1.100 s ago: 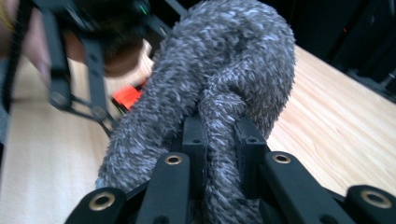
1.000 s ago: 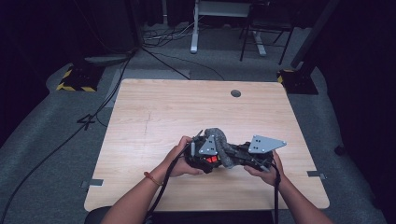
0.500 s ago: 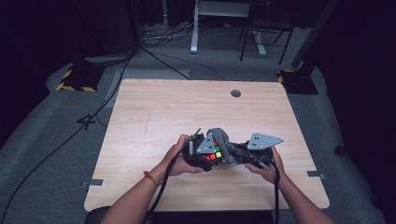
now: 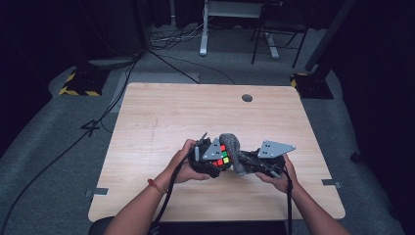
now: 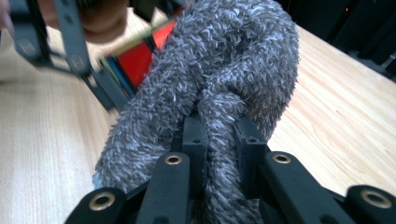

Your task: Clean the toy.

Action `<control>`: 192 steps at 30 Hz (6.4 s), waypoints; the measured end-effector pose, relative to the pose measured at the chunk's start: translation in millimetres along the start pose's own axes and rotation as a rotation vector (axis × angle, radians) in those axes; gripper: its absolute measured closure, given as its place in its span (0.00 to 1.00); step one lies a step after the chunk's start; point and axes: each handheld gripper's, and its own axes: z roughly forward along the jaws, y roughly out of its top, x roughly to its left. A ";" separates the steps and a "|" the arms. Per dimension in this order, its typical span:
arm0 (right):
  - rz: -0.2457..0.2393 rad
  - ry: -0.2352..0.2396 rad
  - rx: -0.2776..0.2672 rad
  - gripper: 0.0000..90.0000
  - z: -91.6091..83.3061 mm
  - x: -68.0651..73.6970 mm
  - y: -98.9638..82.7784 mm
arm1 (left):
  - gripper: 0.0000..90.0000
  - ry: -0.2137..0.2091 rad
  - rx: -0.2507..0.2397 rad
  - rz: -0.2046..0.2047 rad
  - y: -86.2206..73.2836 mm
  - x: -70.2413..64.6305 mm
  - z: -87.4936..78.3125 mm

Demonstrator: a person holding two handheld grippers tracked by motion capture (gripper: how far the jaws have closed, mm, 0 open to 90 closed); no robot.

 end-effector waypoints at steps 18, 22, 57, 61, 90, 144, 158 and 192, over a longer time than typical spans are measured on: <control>-0.002 0.019 -0.015 0.87 5.6 7.2 4.5 | 0.37 -0.018 0.055 0.001 -5.6 -3.8 23.3; 0.015 -0.011 0.017 0.87 5.4 -2.9 -2.6 | 0.37 -0.001 0.013 -0.004 -4.6 1.5 9.9; 0.075 0.061 -0.078 0.87 2.1 -4.5 -5.8 | 0.37 -0.033 -0.055 -0.035 -3.6 2.2 3.8; 0.103 0.087 -0.056 0.87 5.4 -9.7 -9.7 | 0.37 -0.018 -0.102 -0.052 -0.3 5.8 -3.8; 0.042 0.070 -0.040 0.86 -0.7 -1.7 -0.8 | 0.37 -0.102 -0.145 -0.009 -0.2 4.5 -14.3; 0.053 0.076 0.040 0.87 6.7 -6.3 -5.6 | 0.37 -0.041 -0.100 0.016 0.4 4.1 -13.4; -0.042 0.089 -0.040 0.87 -2.3 14.9 9.0 | 0.36 -0.062 -0.044 0.023 0.4 -0.2 -5.0; 0.159 0.133 -0.063 0.87 3.6 -13.1 -11.0 | 0.36 -0.041 -0.095 -0.001 -2.6 1.5 -6.1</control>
